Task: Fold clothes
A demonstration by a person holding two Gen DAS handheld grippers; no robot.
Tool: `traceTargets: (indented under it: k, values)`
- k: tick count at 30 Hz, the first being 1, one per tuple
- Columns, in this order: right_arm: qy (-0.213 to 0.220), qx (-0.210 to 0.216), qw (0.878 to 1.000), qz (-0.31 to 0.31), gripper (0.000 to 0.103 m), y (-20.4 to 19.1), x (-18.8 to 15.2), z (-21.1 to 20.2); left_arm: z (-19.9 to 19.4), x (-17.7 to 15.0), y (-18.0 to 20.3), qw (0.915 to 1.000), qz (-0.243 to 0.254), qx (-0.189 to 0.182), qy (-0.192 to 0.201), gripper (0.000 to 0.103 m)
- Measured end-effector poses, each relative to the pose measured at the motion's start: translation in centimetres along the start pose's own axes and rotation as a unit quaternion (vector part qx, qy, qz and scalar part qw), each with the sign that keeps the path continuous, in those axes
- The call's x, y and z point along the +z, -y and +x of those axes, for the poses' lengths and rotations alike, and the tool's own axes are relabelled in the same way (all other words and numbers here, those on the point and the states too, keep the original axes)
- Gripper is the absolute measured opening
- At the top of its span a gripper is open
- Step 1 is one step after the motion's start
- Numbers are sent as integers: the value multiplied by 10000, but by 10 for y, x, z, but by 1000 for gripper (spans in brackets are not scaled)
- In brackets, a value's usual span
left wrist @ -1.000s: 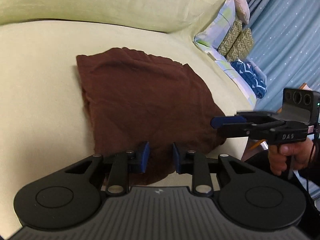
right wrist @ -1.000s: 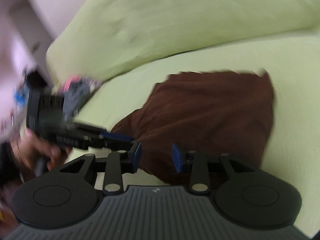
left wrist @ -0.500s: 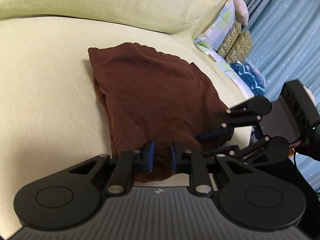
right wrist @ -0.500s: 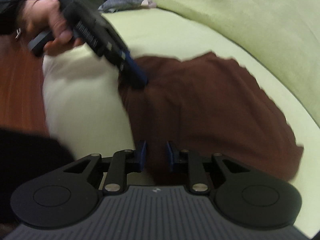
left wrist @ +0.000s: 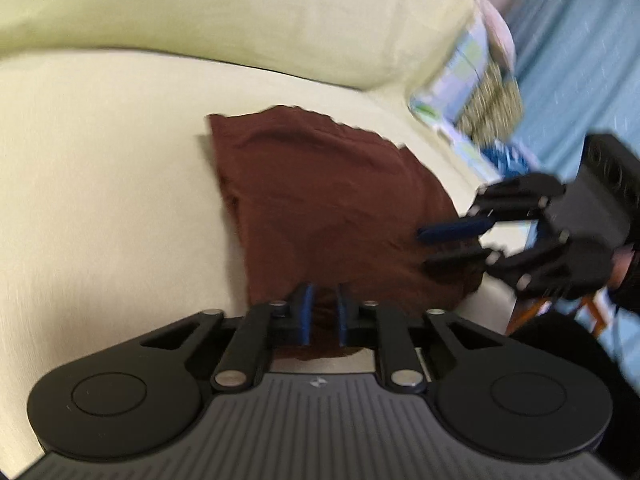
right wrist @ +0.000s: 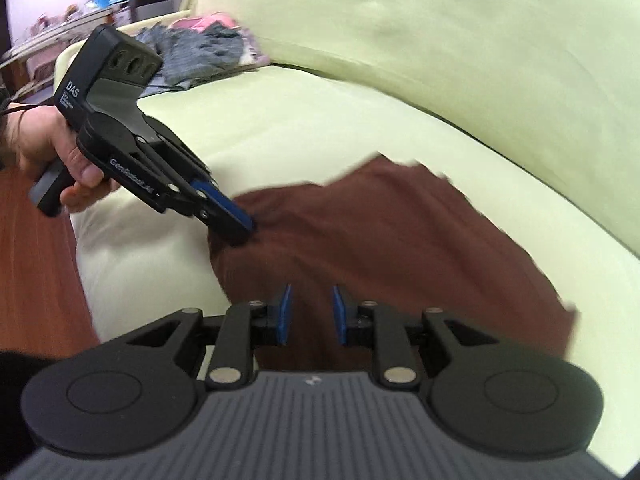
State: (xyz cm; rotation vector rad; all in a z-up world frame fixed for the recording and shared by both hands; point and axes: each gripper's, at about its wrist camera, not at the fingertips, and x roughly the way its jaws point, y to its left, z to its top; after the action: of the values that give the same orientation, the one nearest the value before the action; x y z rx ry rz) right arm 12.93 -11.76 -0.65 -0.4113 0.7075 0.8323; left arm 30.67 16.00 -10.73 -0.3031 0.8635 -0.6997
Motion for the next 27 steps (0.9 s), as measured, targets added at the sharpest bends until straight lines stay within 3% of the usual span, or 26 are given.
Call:
traceTargets:
  k: [4,9,12,16,18,21,25,26,27]
  values:
    - [-116,60,9996,-249,18,-10,9,25,3,-7,-5,9998,-142,-38,127,7]
    - [-315,164,9973,-636,18,-15,-6,13,6,-9,-7,9998,-115,-126,143,7]
    - [-696,207,9936,-868,18,-16,-25,5,6,-9,-5,9998,-89,-89,158,7]
    - [-673,198,9972,-276,18,0,-40,-24,-2,-6,18,9992,310,235,82,6]
    - [-556,125,9983,-105,18,5,-45,-41,-5,-4,35,9978,603,276,43,14]
    - [-356,-184,9991,159,18,18,-56,-62,4,-3,58,9950,975,223,1,15]
    - [-330,-358,9984,299,19,34,-56,-51,29,4,60,9950,924,376,23,16]
    - [-387,-359,9981,314,19,37,-56,-44,30,4,58,9951,898,405,16,23]
    - [-446,-360,9978,320,19,40,-56,-38,32,4,54,9952,880,433,4,24]
